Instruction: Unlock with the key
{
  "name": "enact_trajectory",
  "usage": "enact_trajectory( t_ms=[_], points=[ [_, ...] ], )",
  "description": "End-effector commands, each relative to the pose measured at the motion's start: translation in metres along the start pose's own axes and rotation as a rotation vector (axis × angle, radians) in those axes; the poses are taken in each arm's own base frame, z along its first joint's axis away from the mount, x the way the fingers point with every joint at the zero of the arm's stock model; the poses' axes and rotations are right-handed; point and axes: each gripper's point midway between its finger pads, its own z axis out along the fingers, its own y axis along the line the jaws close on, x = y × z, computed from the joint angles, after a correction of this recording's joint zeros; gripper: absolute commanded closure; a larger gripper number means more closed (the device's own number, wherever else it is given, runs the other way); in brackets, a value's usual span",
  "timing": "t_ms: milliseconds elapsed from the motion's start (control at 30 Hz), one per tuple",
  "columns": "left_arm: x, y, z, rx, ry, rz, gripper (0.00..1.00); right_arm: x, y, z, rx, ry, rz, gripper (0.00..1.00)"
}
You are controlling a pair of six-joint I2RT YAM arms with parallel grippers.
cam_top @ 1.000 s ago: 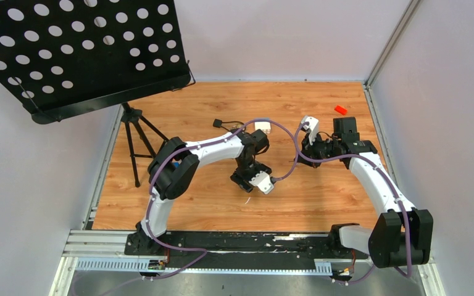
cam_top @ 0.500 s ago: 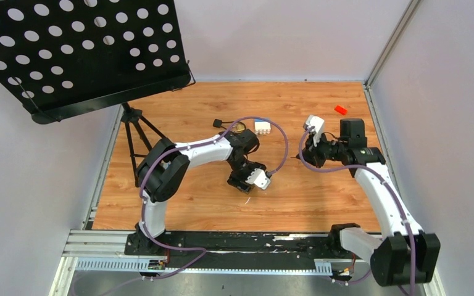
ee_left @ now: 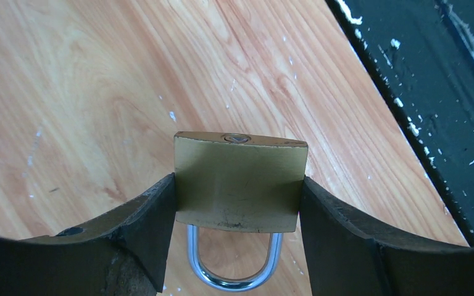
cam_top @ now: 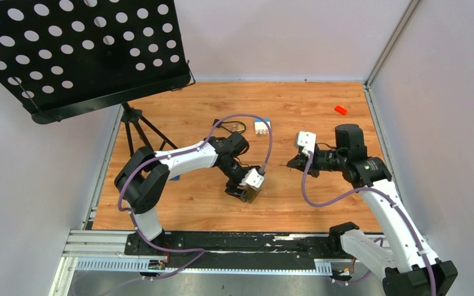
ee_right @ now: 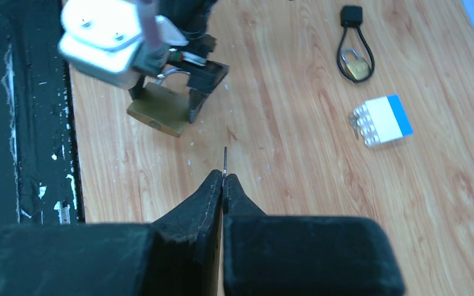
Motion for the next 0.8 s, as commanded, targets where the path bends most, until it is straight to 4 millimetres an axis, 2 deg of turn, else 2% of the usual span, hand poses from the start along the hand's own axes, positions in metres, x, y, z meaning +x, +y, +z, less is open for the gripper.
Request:
enact_trajectory(
  t_ms=[0,233,333,567,767],
  points=[
    [-0.052,0.007,-0.026,-0.047,-0.170,0.084,1.00,-0.016,0.018,0.003,-0.033,-0.044,-0.155,1.00],
    [-0.068,-0.002,-0.044,-0.033,-0.214,0.076,1.00,-0.024,0.056,0.015,-0.102,-0.049,-0.377,1.00],
    [-0.076,-0.005,-0.053,-0.034,-0.212,0.073,1.00,-0.025,0.062,0.022,-0.105,-0.040,-0.464,1.00],
    [-0.092,-0.012,-0.065,-0.014,-0.236,0.032,1.00,-0.026,0.064,0.040,-0.061,-0.026,-0.690,1.00],
    [-0.097,-0.015,-0.066,-0.009,-0.256,0.024,1.00,-0.031,0.069,0.051,-0.044,-0.056,-0.775,1.00]
  ],
)
